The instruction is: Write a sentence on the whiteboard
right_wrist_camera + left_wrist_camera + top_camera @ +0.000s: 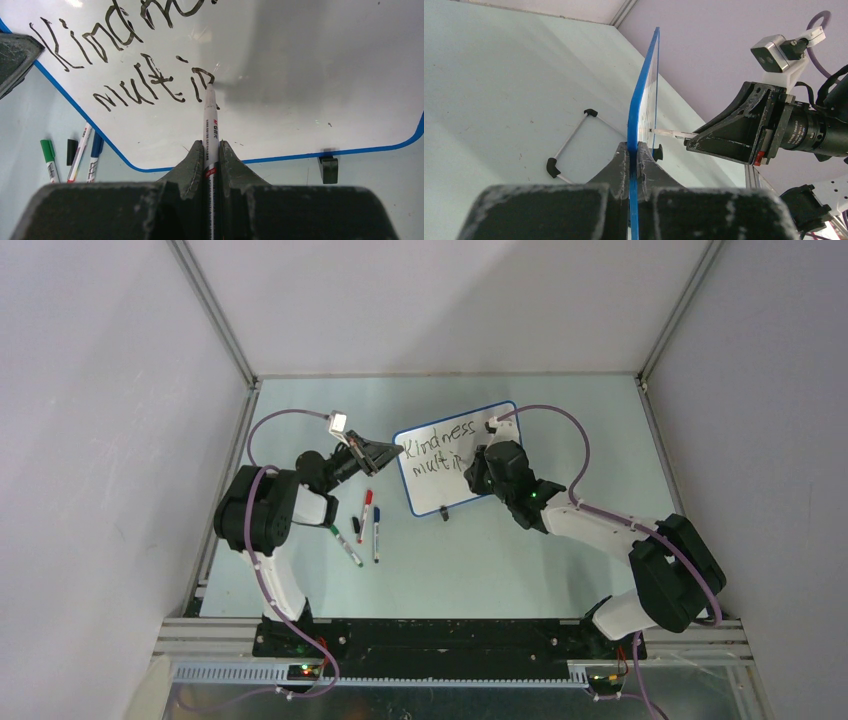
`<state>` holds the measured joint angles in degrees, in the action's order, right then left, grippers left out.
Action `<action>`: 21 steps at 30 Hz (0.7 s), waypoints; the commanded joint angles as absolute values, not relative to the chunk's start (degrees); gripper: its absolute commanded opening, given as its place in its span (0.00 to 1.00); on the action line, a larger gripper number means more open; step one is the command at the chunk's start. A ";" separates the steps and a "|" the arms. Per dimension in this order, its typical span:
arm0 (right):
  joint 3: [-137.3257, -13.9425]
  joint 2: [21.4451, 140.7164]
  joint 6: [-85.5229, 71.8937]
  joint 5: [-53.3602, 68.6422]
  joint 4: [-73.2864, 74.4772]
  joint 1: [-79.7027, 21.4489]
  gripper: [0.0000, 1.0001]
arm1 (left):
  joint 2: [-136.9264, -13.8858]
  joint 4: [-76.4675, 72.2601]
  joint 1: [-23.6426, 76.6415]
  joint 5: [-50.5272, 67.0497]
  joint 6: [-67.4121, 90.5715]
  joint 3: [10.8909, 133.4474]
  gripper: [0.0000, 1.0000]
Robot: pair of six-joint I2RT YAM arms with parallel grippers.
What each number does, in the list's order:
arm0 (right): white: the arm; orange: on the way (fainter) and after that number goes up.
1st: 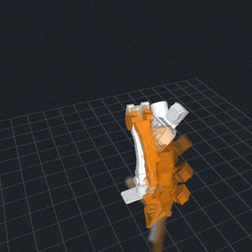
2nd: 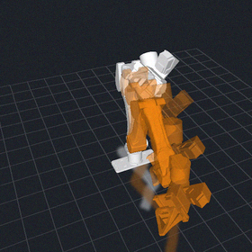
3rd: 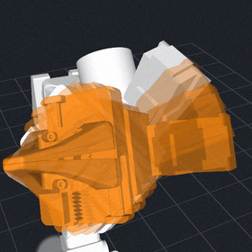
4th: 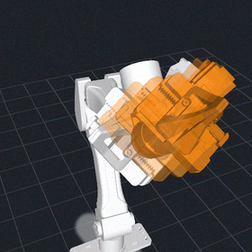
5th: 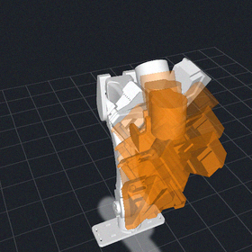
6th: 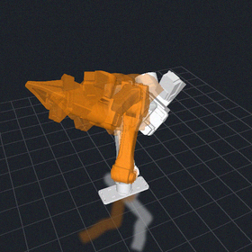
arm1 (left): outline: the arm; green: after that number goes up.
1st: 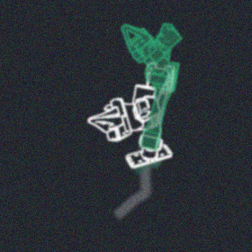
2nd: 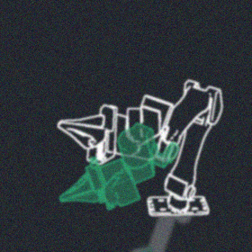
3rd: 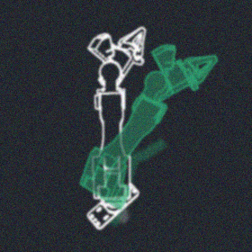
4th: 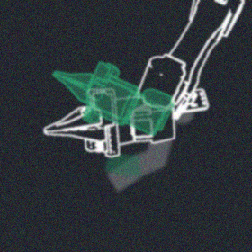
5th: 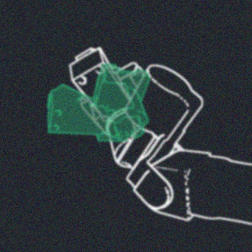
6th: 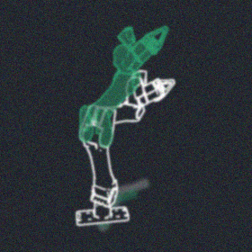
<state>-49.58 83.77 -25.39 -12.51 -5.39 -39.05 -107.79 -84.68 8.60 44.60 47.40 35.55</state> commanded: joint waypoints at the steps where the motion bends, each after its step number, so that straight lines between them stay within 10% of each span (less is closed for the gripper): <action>1: -49.57 83.26 -24.63 -11.75 -6.08 -39.37 0.00 | -104.99 -87.80 8.47 45.70 44.74 35.24 0.00; 21: -43.20 76.22 -23.77 -8.58 -14.71 -36.39 0.00 | -104.94 -87.80 8.44 45.70 44.74 35.24 0.00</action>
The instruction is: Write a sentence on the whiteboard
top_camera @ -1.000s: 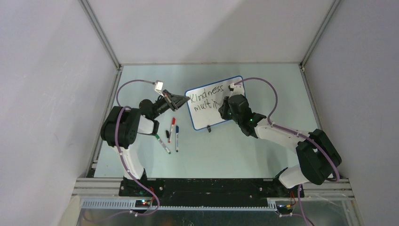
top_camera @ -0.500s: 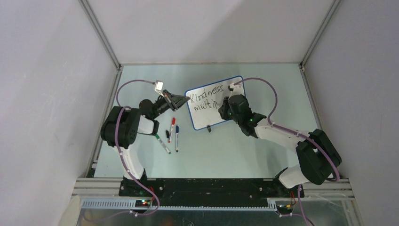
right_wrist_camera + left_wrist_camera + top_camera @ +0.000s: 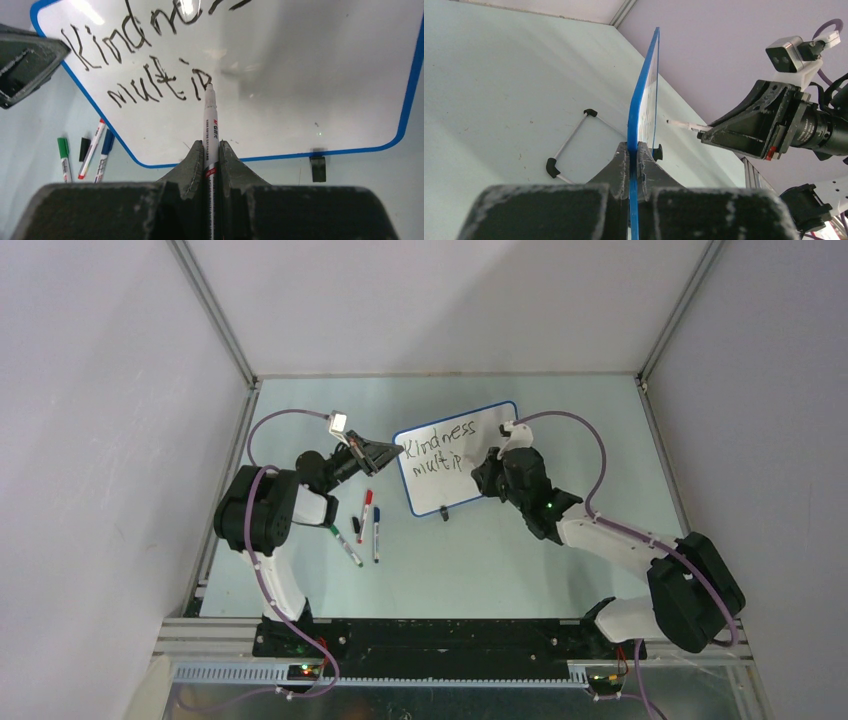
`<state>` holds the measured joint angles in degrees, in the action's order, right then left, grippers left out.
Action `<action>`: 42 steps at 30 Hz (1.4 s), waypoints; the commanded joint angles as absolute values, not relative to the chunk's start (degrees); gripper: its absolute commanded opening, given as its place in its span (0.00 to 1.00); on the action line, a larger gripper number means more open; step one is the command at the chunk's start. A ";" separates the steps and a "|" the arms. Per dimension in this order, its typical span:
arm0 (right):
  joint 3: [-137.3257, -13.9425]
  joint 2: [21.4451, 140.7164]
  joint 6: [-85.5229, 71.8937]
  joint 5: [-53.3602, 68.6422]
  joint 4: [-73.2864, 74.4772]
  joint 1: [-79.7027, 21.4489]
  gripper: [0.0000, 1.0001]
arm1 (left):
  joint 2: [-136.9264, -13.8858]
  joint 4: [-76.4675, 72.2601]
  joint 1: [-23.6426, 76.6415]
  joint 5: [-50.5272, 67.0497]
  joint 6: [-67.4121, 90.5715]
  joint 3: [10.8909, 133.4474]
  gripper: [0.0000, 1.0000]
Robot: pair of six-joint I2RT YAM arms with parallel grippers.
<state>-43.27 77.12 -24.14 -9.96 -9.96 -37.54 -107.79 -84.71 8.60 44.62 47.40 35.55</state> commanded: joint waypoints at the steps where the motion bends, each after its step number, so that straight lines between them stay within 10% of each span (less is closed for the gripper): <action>1: -43.23 76.39 -23.88 -8.33 -14.96 -36.01 0.00 | -104.94 -87.80 8.44 45.70 44.74 35.24 0.00; 42: -52.31 83.26 -23.51 -7.23 -11.47 -33.65 0.00 | -105.07 -87.80 8.48 45.67 44.81 35.27 0.00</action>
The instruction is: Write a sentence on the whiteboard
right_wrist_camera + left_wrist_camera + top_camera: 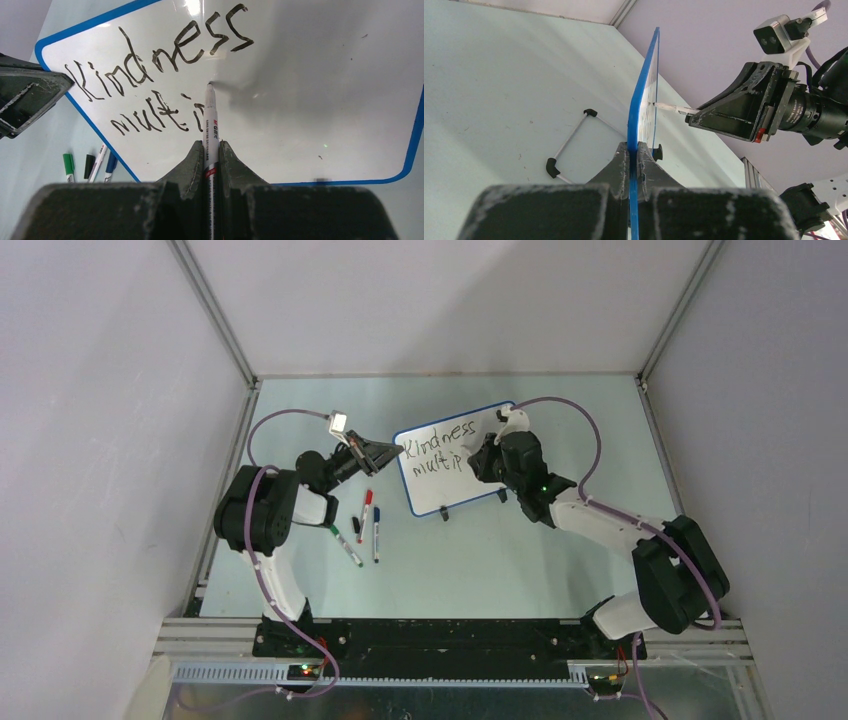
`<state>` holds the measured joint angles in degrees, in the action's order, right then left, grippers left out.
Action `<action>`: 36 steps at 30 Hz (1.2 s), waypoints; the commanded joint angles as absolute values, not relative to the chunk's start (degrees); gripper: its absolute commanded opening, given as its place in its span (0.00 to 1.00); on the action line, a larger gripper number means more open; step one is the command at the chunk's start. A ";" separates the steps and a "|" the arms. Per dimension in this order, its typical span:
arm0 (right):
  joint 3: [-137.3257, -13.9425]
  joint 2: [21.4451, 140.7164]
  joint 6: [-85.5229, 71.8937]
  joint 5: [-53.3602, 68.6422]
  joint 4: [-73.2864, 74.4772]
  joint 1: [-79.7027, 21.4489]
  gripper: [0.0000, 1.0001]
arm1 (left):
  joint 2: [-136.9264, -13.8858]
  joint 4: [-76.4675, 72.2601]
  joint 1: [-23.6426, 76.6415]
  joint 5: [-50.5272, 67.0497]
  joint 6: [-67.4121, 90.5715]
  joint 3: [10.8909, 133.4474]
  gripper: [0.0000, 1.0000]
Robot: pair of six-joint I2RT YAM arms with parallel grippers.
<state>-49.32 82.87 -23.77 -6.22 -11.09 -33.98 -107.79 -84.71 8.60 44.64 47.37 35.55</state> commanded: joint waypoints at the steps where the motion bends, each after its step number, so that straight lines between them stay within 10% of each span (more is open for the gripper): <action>1: -52.48 83.55 -23.59 -7.23 -11.15 -33.57 0.00 | -105.05 -87.80 8.45 45.70 44.82 35.34 0.00; 36: -52.97 85.23 -25.99 -11.61 -1.48 -36.54 0.00 | -104.68 -87.85 8.44 45.53 44.53 34.98 0.00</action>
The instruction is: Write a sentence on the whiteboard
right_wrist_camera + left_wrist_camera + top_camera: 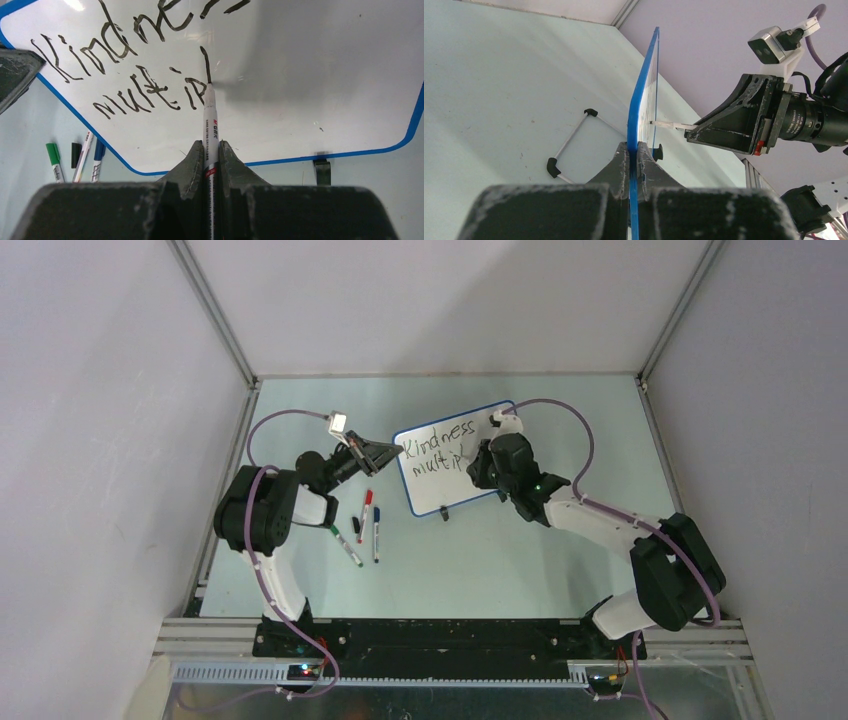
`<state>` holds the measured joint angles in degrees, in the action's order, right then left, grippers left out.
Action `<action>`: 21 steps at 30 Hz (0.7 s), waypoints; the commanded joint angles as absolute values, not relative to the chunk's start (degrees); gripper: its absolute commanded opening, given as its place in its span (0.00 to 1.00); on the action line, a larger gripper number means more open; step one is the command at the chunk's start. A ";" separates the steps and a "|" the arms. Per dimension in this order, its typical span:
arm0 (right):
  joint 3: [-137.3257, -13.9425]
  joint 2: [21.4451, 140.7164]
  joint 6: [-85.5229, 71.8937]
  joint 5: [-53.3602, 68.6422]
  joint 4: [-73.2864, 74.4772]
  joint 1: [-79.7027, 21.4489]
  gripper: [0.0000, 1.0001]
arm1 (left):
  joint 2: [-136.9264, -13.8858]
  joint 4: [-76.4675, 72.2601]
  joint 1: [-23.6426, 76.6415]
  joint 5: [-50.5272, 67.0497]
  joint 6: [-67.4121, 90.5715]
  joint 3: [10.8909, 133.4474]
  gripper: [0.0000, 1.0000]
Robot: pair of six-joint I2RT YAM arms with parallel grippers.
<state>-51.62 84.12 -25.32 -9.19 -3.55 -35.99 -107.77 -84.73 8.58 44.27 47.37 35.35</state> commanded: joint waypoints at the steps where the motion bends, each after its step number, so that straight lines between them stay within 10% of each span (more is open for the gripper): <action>1: -52.89 85.03 -26.01 -11.87 -1.34 -36.67 0.00 | -104.63 -87.81 8.44 45.59 44.54 34.98 0.00; 21: -48.81 76.61 -24.87 -12.50 -5.76 -37.02 0.00 | -104.71 -87.81 8.48 45.56 44.56 34.97 0.00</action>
<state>-49.30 79.57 -25.43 -11.00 -2.04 -37.01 -107.57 -84.73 8.58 44.31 47.03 35.35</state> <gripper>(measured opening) 0.141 0.021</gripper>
